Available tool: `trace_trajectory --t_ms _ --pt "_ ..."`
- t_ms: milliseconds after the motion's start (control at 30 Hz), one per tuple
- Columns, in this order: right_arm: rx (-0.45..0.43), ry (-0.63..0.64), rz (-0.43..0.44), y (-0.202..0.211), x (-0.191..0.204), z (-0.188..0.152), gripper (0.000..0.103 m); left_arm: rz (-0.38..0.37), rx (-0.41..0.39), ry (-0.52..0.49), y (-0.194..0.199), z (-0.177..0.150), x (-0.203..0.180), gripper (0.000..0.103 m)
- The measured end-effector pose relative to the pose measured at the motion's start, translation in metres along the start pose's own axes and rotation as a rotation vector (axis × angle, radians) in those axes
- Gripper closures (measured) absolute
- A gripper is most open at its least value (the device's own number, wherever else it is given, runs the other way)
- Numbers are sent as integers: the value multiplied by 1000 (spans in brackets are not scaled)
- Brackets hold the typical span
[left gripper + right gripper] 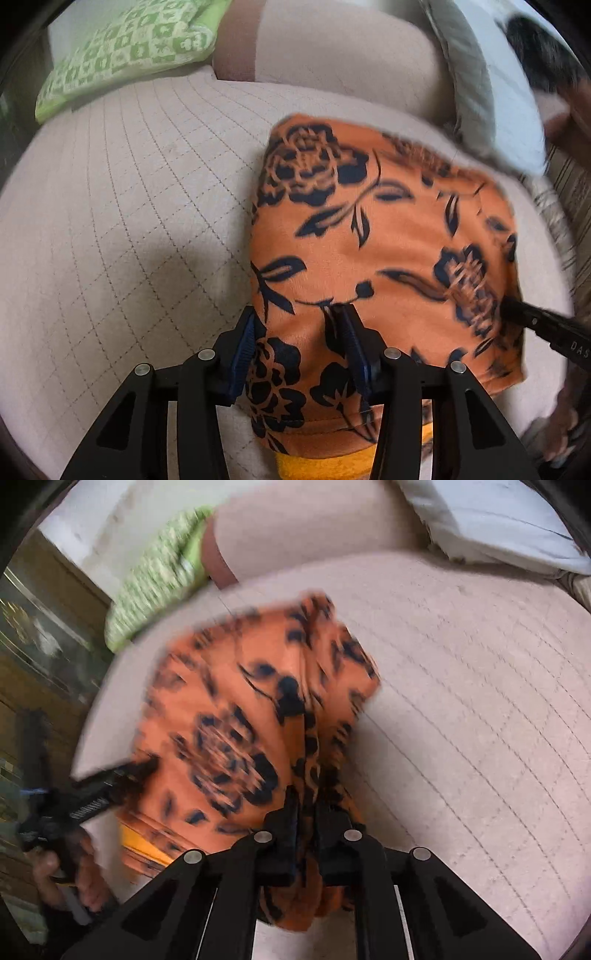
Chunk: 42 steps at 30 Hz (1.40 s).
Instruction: Fold small clothes
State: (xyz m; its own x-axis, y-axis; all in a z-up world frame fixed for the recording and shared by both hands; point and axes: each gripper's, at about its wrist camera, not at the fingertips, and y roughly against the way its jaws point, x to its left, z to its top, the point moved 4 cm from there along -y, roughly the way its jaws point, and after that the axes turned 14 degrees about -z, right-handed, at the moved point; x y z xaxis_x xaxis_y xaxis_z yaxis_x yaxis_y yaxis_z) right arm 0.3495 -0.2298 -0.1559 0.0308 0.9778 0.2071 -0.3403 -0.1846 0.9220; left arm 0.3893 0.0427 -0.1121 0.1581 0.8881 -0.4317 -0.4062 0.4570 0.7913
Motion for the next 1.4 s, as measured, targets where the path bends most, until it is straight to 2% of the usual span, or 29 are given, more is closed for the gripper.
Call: trace_trajectory --t_ms 100,133,167,233,300,367,400,433,500,600,667,700,733,800,900,1067,1100,1133,1200,1300,1400 --pt "-89 7 23 25 0 10 45 -80 -69 56 25 11 6 52" --pt "-108 4 27 29 0 15 43 -101 -97 71 33 19 10 45" --pt "-110 -4 37 32 1 21 43 -104 -110 86 37 25 14 41" --pt "-96 -29 52 31 4 36 43 -131 -107 146 38 39 23 41" --pt "-85 -46 39 16 8 58 44 -193 -94 214 26 55 33 41" --pt "-42 -68 29 -5 5 69 55 -236 -75 229 3 69 41 42" --pt "-26 -102 64 -17 1 73 72 -221 -63 229 -10 69 46 43" --pt "-30 -129 106 -27 -3 74 82 -219 -59 246 -18 67 54 44" --pt "-44 -159 91 -38 -14 68 88 -284 -78 291 -30 60 62 49" --pt "-47 -129 54 -40 -13 64 94 -246 -65 272 -38 66 64 56" --pt "-111 -63 -2 -26 -1 68 96 -197 -61 216 -39 68 57 58" --pt "-128 -22 -50 -27 4 68 96 -165 -58 181 -41 65 53 58" --pt "-94 -15 -75 -40 4 66 96 -137 -61 153 -46 63 50 58" --pt "-38 -60 -66 -58 -2 62 96 -131 -67 141 -52 64 47 56" --pt "-70 -11 -101 -46 6 63 95 -146 -83 167 -43 64 46 55" --pt "-80 -62 -31 -25 5 58 85 -12 -101 50 -17 50 25 55" --pt "-81 -72 -18 -19 5 54 79 -8 -97 39 -14 45 20 55" --pt "-82 -78 -2 -12 6 48 70 -8 -92 39 -10 38 17 54" --pt "-86 -79 24 0 9 28 60 -15 -85 62 -4 15 16 53" --pt "-97 -72 19 14 11 -15 60 -29 -100 106 9 -25 19 53" --pt "-77 -85 15 21 6 -60 63 -102 -114 167 25 -69 20 53"
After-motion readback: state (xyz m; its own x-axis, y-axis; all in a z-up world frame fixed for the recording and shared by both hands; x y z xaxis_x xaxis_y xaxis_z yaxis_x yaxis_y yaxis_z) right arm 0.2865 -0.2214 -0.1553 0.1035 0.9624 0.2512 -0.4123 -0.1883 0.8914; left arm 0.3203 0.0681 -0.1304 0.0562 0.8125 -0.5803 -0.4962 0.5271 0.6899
